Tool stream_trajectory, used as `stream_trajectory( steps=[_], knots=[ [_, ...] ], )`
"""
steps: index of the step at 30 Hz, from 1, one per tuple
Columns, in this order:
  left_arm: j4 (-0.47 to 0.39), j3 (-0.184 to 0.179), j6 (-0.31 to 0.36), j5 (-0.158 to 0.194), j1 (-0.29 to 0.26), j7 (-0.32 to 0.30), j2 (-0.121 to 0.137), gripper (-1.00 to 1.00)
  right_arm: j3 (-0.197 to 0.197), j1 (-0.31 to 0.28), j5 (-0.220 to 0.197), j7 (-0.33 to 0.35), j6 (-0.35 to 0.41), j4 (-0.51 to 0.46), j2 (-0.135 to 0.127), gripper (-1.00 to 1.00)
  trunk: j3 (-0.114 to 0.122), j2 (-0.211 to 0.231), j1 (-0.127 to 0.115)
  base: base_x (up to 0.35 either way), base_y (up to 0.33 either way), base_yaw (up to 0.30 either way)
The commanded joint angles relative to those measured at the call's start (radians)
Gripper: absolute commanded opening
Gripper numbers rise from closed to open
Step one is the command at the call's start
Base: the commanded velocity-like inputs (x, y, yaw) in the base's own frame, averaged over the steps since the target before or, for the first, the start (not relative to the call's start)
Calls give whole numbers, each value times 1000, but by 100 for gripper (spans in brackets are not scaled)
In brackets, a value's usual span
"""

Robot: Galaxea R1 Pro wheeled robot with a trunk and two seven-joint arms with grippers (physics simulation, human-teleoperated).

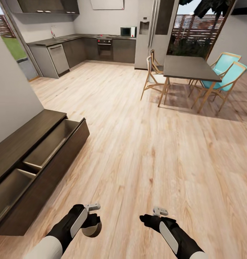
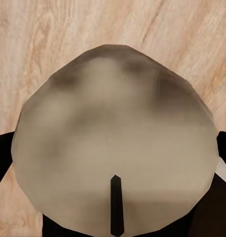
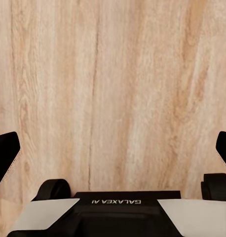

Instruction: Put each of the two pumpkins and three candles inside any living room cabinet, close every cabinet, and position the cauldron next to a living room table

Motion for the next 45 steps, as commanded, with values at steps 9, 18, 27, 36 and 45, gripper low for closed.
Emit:
stream_trajectory(
  steps=[9,18,27,36,45],
  knots=[
    [-1,-4,2,11,-1,9,-1,-100,4,0,-10,-6,5,-3,0,100,-1,0,1,322,0,5],
    [-3,-7,4,12,1,8,-2,-100,4,0,-12,-4,-18,19,0,100,-1,-1,1,179,0,0],
    [-4,-5,26,12,0,9,3,-100,2,0,-12,-15,-61,16,5,100,4,-1,1,0,0,0],
    [-4,-4,28,13,0,9,4,-100,3,0,-12,-18,-74,15,6,100,18,-1,1,0,0,0],
    [-4,-4,28,14,-1,9,4,-100,2,0,-10,-19,-75,16,6,100,33,-1,1,0,0,0]
  ],
)
